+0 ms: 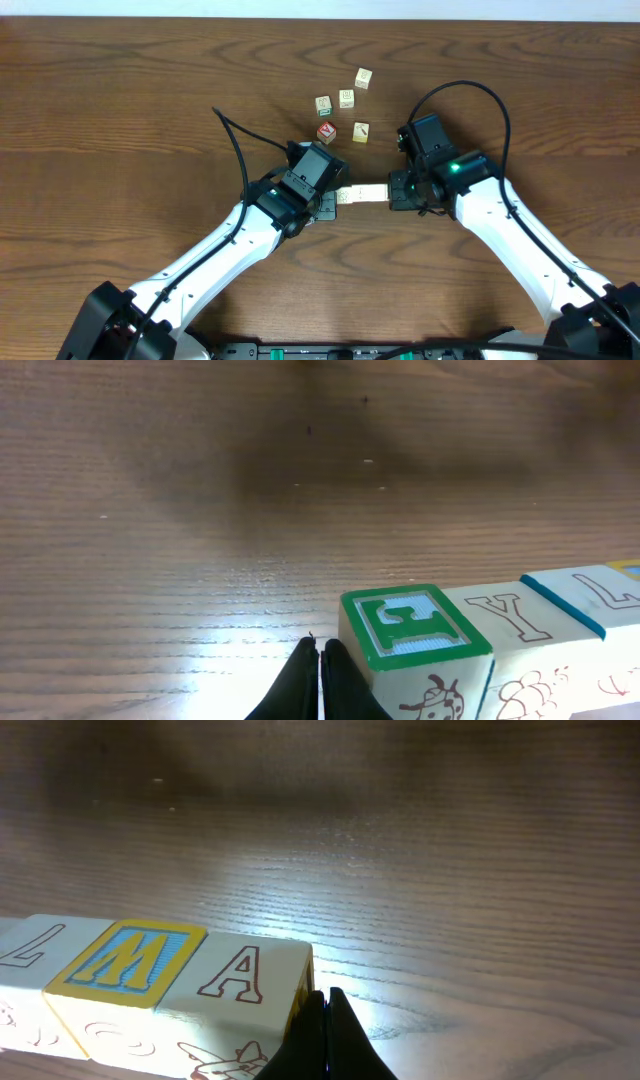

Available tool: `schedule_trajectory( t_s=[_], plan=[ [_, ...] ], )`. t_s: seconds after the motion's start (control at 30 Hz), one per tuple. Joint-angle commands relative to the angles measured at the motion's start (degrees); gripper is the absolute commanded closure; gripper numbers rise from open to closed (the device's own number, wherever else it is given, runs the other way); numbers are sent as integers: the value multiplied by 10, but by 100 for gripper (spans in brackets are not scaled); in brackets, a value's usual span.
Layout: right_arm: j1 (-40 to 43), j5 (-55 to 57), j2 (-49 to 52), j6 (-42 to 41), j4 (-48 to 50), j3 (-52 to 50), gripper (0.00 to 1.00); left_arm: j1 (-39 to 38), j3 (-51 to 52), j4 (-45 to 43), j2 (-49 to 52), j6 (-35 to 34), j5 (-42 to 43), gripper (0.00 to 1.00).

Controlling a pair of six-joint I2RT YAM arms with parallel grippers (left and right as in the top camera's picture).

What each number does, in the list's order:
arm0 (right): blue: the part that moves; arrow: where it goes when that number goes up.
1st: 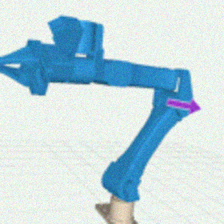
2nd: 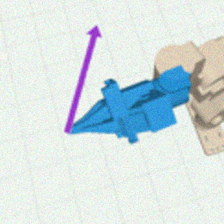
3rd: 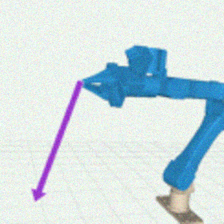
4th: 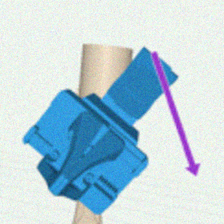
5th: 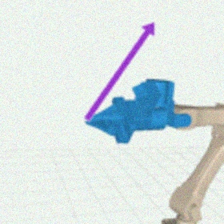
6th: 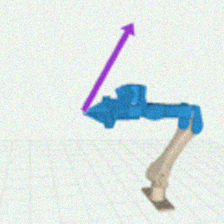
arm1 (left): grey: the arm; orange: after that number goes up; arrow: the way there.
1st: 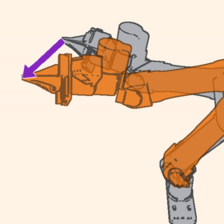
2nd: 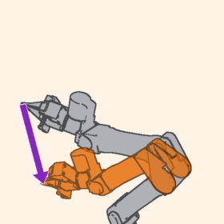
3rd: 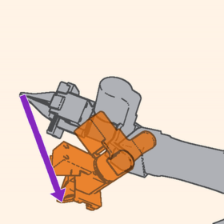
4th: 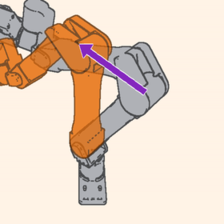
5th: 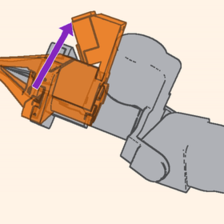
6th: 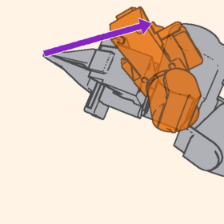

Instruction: Lift 5 blocks

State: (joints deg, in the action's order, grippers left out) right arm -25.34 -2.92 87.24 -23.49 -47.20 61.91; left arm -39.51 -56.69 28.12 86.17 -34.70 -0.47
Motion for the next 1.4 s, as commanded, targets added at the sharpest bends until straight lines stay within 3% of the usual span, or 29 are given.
schedule_trajectory(
  t_s=[0.0, 1.37],
  plan=[
    [-51, -290, 12, 10, 29, 5, 99, -51, -31, -66, -3, -22, 163, 93],
    [-50, -394, 38, 1, 87, 5, 99, -51, -31, -115, 18, -25, 191, 92]
  ],
)
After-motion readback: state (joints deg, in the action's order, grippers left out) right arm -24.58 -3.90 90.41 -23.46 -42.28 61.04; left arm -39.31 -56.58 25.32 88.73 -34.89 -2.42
